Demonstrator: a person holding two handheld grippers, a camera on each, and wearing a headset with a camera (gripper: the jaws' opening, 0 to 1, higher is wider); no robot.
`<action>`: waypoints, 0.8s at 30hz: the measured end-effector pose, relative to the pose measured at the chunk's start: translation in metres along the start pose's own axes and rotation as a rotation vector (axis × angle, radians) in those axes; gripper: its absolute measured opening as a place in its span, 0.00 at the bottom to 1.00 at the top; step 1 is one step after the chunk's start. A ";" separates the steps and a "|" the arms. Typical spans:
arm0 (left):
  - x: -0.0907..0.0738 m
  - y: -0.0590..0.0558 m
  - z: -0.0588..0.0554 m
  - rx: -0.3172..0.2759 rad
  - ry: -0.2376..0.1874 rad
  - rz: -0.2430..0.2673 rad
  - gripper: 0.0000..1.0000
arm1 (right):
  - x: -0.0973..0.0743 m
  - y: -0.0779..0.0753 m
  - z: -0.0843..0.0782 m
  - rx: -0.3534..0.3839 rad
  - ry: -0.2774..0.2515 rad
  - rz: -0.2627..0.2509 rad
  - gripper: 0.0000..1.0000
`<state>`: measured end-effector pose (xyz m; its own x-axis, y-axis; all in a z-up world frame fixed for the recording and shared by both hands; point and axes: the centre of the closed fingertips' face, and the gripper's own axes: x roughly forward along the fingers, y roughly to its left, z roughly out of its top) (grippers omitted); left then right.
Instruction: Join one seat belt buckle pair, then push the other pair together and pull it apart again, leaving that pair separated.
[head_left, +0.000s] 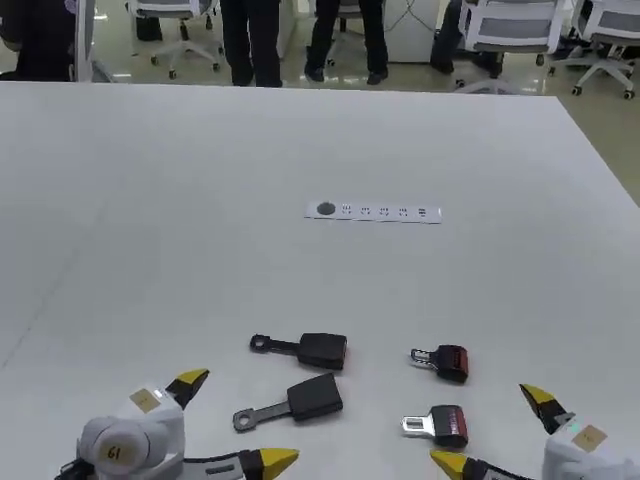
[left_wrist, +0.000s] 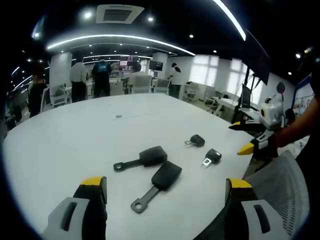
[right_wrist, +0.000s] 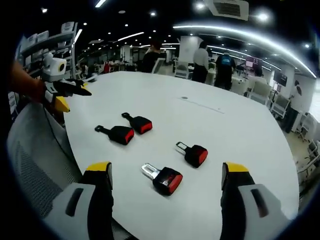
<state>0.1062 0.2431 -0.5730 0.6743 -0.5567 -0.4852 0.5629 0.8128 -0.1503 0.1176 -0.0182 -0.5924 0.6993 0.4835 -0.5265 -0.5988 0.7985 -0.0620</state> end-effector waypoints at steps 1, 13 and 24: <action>0.000 0.000 0.000 0.001 0.000 0.000 1.00 | 0.000 0.000 0.000 0.005 -0.002 0.000 0.89; 0.001 -0.003 0.001 -0.008 -0.001 0.007 1.00 | 0.003 0.001 0.000 0.010 0.001 0.006 0.87; 0.001 0.005 -0.005 -0.020 -0.001 0.015 1.00 | 0.007 0.002 0.001 0.017 0.005 0.011 0.87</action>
<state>0.1074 0.2473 -0.5782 0.6830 -0.5445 -0.4869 0.5429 0.8243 -0.1603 0.1216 -0.0132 -0.5955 0.6909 0.4907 -0.5309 -0.5998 0.7990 -0.0419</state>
